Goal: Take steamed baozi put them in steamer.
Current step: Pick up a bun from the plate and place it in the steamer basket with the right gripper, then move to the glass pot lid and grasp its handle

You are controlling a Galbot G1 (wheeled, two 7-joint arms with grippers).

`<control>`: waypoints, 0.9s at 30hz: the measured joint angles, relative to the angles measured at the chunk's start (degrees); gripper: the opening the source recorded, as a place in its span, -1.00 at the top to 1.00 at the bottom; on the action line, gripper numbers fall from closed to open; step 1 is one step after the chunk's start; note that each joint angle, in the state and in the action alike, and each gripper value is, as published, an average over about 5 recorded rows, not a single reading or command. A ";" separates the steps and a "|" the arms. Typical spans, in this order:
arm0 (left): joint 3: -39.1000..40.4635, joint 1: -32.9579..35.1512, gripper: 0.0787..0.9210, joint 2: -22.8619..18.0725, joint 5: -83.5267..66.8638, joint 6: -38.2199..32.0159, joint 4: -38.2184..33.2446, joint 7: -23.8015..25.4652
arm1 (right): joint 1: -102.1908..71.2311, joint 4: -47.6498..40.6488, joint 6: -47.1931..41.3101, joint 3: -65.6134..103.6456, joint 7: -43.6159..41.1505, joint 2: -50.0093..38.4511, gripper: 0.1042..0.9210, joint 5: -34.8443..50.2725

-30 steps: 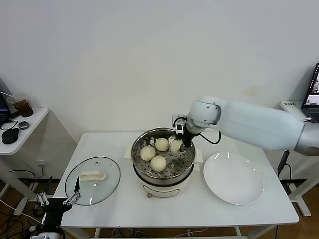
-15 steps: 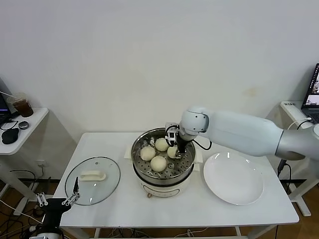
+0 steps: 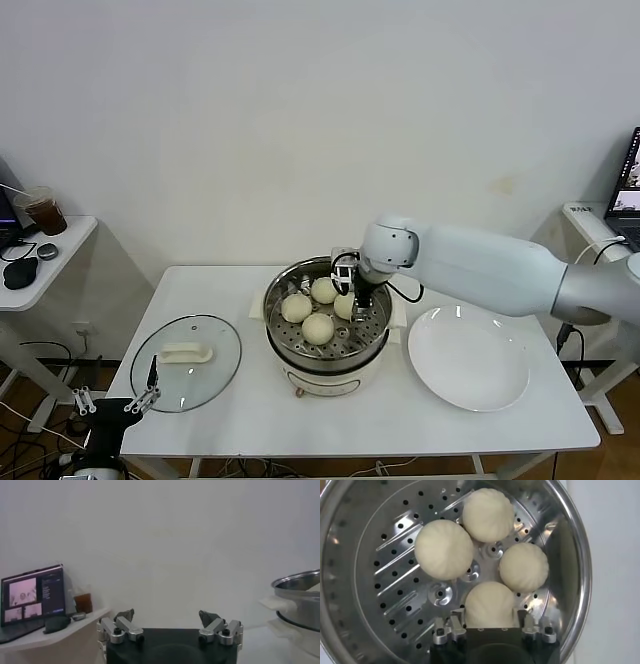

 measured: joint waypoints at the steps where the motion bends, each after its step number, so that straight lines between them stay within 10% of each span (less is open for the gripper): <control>1: 0.02 -0.05 -0.77 0.00 0.00 0.00 0.03 0.01 | 0.28 0.44 -0.05 0.16 -0.02 -0.43 -0.72 0.12; 15: 0.83 -0.76 -0.77 0.04 0.09 -0.14 0.50 0.11 | -3.13 14.05 2.41 9.54 6.78 -14.43 -0.76 1.46; 27: 2.17 -0.60 -0.77 -1.05 1.12 -0.39 -0.02 0.10 | -40.43 24.97 20.44 47.98 23.82 -23.82 -0.76 -3.98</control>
